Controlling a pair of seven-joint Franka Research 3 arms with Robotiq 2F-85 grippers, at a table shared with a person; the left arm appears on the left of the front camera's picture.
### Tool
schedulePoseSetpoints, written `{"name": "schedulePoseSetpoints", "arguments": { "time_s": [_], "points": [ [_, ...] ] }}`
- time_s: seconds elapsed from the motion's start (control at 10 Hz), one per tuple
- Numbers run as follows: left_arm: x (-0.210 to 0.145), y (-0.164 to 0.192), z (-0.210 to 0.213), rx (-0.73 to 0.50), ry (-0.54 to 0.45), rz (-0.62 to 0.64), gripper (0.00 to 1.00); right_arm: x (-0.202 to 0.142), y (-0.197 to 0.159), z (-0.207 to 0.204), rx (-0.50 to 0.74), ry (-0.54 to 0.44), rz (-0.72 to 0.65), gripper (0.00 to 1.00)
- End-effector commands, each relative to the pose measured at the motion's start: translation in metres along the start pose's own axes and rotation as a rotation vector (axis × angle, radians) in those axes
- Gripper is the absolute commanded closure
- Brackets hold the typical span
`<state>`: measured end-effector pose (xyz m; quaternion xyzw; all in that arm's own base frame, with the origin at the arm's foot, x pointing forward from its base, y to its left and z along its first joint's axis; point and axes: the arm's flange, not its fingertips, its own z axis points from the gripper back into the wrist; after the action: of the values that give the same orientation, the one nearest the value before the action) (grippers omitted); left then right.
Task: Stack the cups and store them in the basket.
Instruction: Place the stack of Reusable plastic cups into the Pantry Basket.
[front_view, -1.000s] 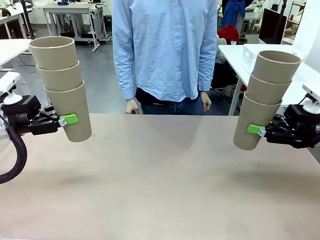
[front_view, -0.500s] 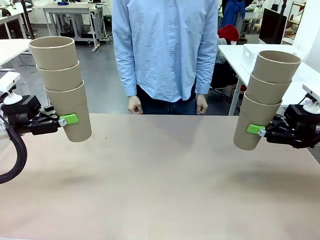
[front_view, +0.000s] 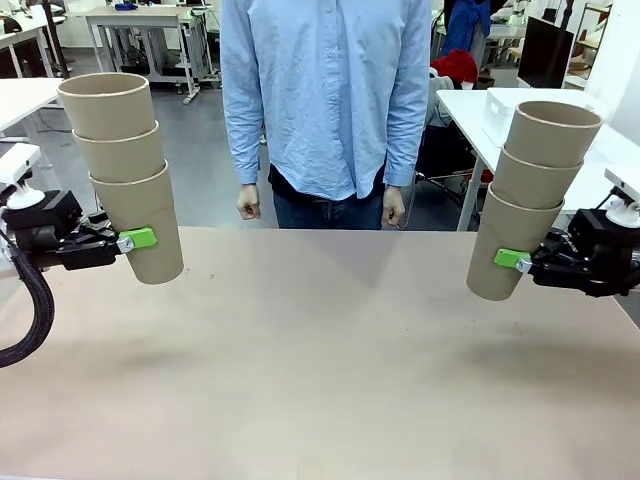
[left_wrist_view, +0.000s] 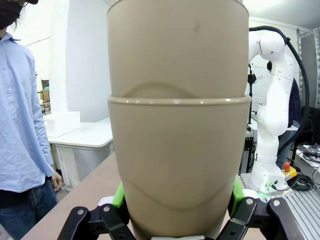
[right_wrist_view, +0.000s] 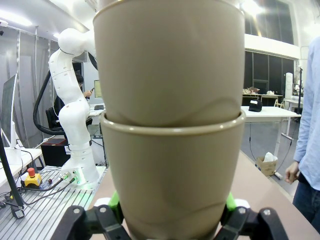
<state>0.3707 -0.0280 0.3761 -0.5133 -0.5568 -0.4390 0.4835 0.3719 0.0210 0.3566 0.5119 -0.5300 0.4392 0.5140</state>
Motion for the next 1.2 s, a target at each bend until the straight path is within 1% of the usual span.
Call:
{"name": "schedulePoseSetpoints", "arguments": {
  "time_s": [0.0, 1.1],
  "points": [
    [0.0032, -0.0008, -0.0008, -0.006, -0.006, -0.017, 0.14, 0.0033, 0.0002, -0.0003, 0.0, -0.002, 0.01, 0.15],
    [0.0032, -0.0008, -0.0008, -0.006, -0.006, -0.017, 0.14, 0.0033, 0.0002, -0.0003, 0.0, -0.002, 0.01, 0.15]
  ]
}}
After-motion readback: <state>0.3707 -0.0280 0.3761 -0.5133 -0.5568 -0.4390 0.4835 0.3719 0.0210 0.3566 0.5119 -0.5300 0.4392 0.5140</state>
